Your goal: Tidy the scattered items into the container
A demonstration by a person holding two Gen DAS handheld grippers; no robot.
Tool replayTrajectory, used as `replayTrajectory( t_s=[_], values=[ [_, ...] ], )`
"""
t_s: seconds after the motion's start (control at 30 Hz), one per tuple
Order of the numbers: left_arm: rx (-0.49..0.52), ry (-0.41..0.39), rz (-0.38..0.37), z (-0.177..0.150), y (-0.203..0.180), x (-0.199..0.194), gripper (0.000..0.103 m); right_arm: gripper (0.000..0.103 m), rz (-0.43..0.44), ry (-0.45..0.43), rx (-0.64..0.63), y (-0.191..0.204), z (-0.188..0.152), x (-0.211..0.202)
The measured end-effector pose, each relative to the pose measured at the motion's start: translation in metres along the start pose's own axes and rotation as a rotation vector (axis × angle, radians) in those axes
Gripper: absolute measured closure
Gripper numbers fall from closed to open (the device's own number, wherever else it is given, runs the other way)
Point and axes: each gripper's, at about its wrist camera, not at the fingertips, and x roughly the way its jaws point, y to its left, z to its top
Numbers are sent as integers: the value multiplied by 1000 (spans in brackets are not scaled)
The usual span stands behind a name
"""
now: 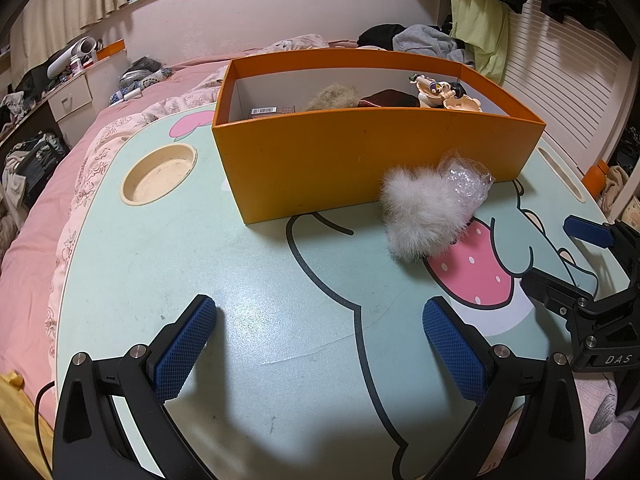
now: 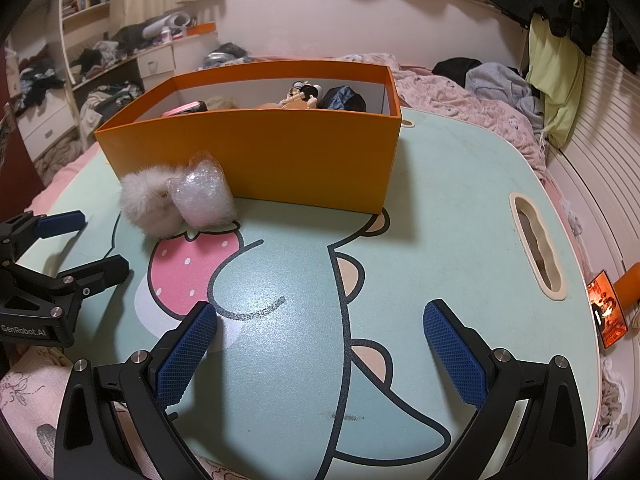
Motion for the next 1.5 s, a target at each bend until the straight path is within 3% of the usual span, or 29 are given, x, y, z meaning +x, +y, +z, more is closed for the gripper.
replayTrajectory(
  t_s=[1.5],
  values=[
    [-1, 0, 0, 2, -5, 1, 0, 0, 0, 0, 1, 0, 0, 0]
  ],
)
